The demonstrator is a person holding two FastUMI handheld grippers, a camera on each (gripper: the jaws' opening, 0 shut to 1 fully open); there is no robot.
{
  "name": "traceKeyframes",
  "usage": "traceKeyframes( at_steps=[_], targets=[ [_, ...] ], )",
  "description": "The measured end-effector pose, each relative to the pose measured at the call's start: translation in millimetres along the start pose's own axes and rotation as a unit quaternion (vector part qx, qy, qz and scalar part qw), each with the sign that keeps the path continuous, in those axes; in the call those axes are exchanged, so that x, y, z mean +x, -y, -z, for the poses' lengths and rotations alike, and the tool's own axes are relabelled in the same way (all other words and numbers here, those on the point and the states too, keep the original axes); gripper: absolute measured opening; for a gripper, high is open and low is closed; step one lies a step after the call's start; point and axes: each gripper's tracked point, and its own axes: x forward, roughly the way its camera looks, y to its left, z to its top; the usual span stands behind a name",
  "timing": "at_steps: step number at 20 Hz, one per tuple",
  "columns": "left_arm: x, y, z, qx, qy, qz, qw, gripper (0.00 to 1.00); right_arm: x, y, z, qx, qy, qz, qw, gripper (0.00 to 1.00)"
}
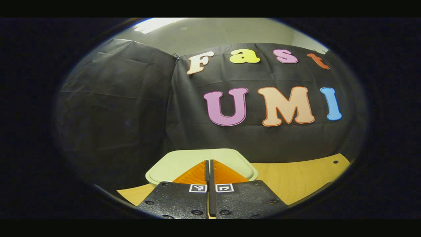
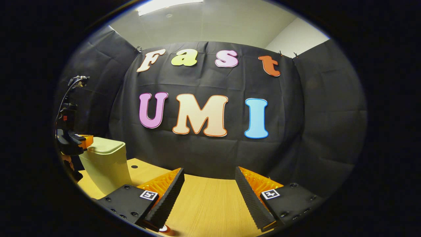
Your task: Press the lid of the desktop garbage bin to open it, pick up the crumpled paper on the desktop and throw it into the bin, then pick up the pop can on the desktop and drop it into the bin, and finally close the garbage bin lid.
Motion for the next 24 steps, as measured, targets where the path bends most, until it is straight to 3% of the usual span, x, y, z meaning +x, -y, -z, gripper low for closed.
traceKeyframes(
  at_steps=[9,16,19,21,24],
  targets=[
    [1.3,-7.5,26.6,-0.02,-0.036,0.009,0.999,0.0,4.8,-19.3,-0.8,0.003,-0.001,-0.011,1.0,0.98],
    [-9.7,-9.8,-27.0,-0.011,0.058,0.009,0.998,0.0,3.2,-31.1,18.0,0.018,-0.024,-0.046,0.998,0.98],
    [-26.0,8.8,-60.7,-0.011,0.11,0.041,0.993,0.0,2.5,-43.2,33.8,0.012,-0.046,-0.077,0.996,1.0],
    [-36.0,25.1,-64.8,-0.02,0.112,0.073,0.991,0.22,2.6,-51.5,50.0,0.003,-0.065,-0.098,0.993,0.98],
    [-51.1,29.4,-68.5,-0.024,0.113,0.079,0.99,0.87,0.3,-68.2,81.7,-0.007,-0.104,-0.134,0.986,0.98]
  ],
)
